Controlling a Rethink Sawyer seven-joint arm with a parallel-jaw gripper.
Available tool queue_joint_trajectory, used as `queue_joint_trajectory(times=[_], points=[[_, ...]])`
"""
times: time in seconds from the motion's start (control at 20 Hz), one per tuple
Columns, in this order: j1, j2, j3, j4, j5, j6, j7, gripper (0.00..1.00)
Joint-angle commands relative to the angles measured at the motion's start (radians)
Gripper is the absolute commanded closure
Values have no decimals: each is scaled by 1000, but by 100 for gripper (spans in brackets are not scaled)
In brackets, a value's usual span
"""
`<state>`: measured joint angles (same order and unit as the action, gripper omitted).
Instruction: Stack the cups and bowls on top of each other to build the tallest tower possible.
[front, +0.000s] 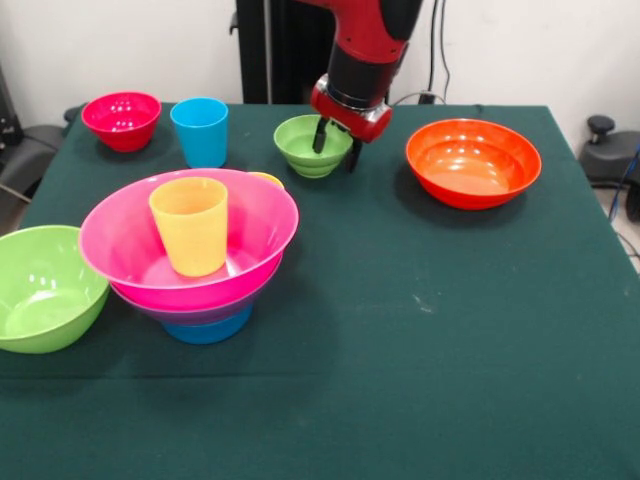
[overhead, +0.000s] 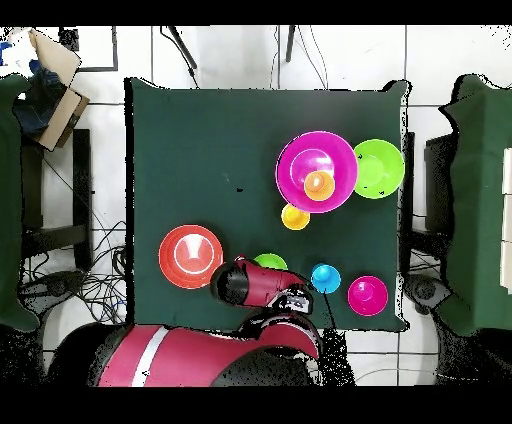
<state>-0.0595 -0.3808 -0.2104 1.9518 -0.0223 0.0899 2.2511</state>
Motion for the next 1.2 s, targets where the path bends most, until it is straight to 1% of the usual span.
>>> queue_joint_trajectory(times=[0.05,0.15,0.2,0.35,0.4,0.5,0.6,0.75,0.95,1.05,1.2], points=[[-28,25,108,-28,46,-54,153,0],[-26,22,100,-41,41,-50,143,0],[-21,20,91,-48,33,-60,137,100],[-41,9,107,-45,27,-74,134,100],[-40,5,104,-53,37,-37,129,100],[-47,-35,110,-58,42,33,109,100],[-41,-81,102,-71,55,113,96,100],[-40,-140,94,-119,65,259,67,100],[-20,-175,65,-207,64,408,50,100],[-19,-172,60,-250,57,442,45,100],[-34,-162,77,-316,50,497,37,100]])
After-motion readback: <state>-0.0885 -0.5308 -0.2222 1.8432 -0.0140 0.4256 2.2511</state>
